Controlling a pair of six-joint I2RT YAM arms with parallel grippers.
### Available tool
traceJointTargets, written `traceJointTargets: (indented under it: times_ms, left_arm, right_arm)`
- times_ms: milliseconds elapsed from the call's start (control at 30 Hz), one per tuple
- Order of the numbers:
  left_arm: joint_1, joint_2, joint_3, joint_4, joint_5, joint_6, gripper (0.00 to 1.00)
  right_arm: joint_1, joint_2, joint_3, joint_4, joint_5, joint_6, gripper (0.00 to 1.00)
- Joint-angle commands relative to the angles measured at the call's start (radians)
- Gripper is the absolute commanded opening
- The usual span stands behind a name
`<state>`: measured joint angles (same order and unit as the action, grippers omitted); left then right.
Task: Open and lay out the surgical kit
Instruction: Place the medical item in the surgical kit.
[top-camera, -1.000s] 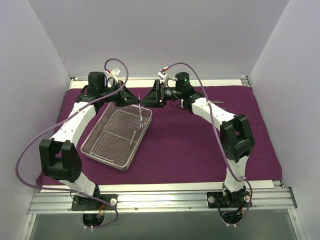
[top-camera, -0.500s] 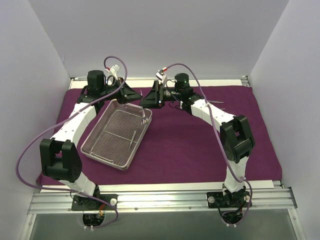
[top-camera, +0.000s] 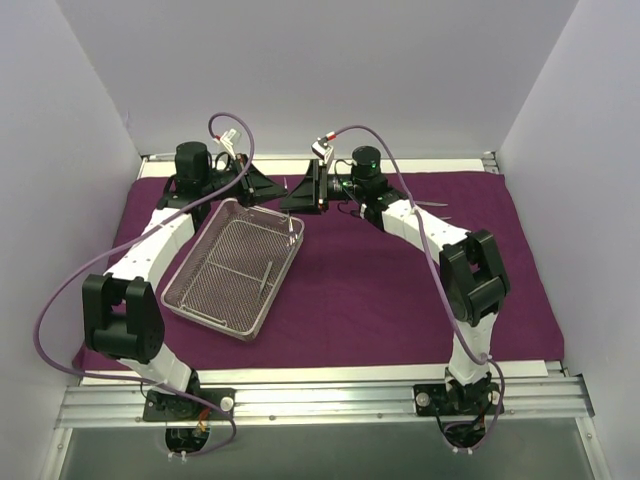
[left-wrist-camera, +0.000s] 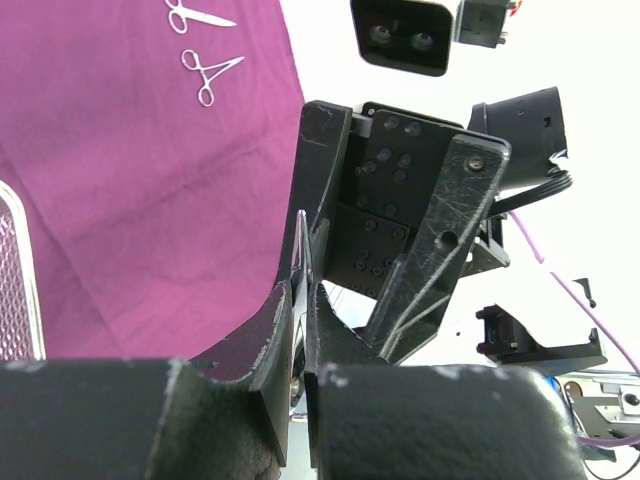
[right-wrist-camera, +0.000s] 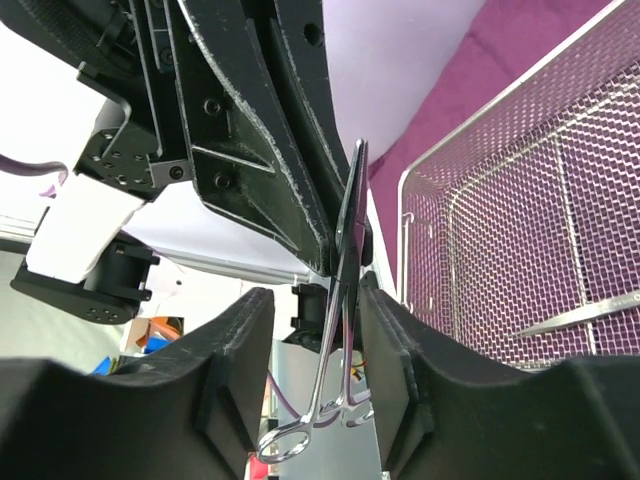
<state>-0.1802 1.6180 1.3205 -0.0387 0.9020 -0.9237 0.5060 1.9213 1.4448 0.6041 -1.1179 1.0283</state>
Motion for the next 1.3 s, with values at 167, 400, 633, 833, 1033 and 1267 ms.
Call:
traceJointTargets:
  times_ms: [167,400,633,833,1033,1267]
  left_arm:
    - [0.004,0.008,0.000,0.129,0.051,-0.046,0.02]
    - [0.004,0.028,0.008,0.155,0.061,-0.061,0.02]
    - [0.005,0.042,0.008,0.154,0.058,-0.061,0.24]
    - [0.016,0.045,0.057,0.040,0.020,0.034,0.59]
    - [0.085,0.049,0.123,-0.197,-0.084,0.152,0.74]
    - [0.108,0.105,0.319,-0.711,-0.424,0.554,0.74]
  right_arm:
    - [0.009,-0.024,-0.020,0.190,-0.051,0.104,0.29]
    - [0.016,-0.012,-0.015,0.204,-0.057,0.127,0.03]
    - [0.017,-0.007,0.000,0.119,-0.037,0.087,0.00]
    - [0.002,-0.010,0.020,-0.007,0.000,0.010,0.00]
    - [-0.032,-0.008,0.042,-0.192,0.049,-0.060,0.00]
    - [-0.161,-0.033,0.115,-0.660,0.356,-0.137,0.00]
